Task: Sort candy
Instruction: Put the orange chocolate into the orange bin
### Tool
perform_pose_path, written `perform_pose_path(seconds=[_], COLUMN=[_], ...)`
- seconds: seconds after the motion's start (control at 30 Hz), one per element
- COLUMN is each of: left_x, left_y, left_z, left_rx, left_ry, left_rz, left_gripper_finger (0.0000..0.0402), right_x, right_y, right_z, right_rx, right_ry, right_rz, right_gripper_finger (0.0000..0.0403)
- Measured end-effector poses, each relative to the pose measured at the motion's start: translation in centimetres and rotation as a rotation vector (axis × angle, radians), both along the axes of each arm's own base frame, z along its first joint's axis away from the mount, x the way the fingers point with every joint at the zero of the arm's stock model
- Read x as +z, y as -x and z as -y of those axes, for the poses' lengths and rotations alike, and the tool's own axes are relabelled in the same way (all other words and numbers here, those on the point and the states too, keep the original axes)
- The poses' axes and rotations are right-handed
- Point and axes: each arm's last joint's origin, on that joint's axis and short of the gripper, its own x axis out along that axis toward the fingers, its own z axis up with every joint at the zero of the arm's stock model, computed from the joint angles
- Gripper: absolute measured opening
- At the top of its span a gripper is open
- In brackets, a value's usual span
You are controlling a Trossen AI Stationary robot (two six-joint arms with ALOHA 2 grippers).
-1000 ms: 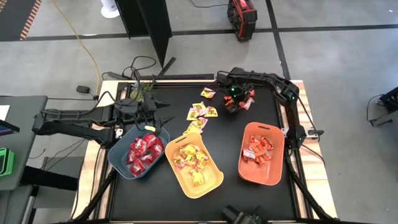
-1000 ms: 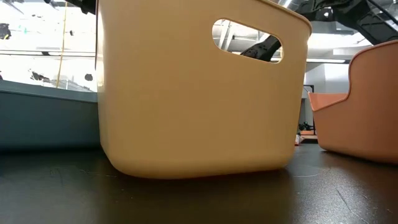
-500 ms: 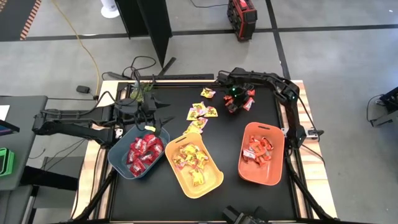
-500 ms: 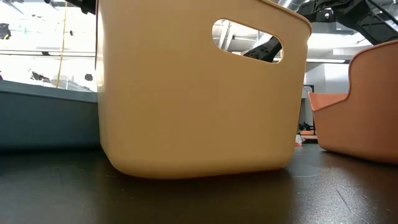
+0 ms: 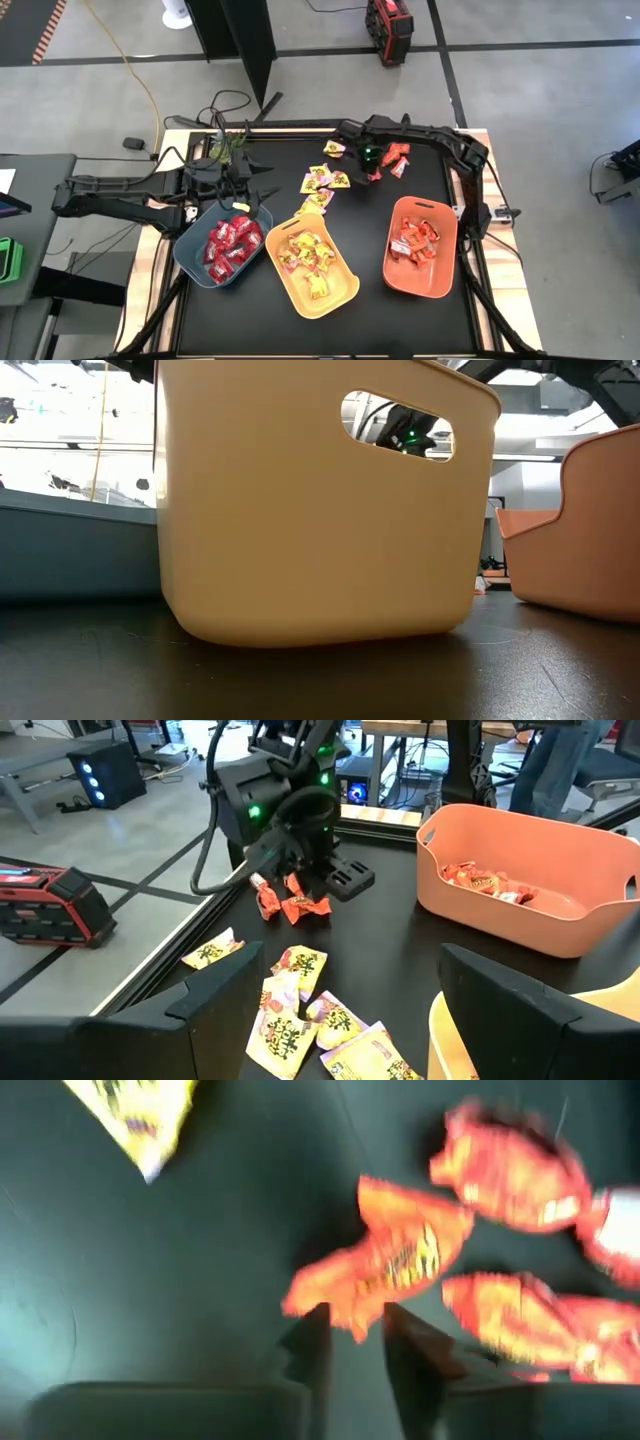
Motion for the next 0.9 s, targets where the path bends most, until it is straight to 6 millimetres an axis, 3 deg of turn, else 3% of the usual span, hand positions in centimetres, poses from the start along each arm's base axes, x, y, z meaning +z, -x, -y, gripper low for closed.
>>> perform_pose_path(seconds=[0.2, 0.37, 0.6, 0.9], left_x=[0.0, 0.0, -0.1, -0.1], left_y=[0.0, 0.0, 0.0, 0.0], left_z=[0.0, 0.0, 0.1, 0.1], left_rx=[0.002, 0.001, -0.007, -0.007], left_ry=[0.01, 0.011, 0.017, 0.017], left_rz=[0.003, 0.004, -0.007, -0.01], left_gripper_finger=[0.0293, 0.0293, 0.0293, 0.0293], right_x=[-0.6, -0.6, -2.3, -3.6], right_y=[-0.7, 0.1, 1.8, 2.3], right_z=[-0.1, 1.1, 2.4, 3.2], right_rx=[-0.031, -0.082, -0.128, -0.132], right_ry=[0.034, 0.045, -0.016, -0.04], right_rz=[0.021, 0.011, 0.016, 0.086], right_gripper_finger=[0.0256, 0.031, 0.0319, 0.0289])
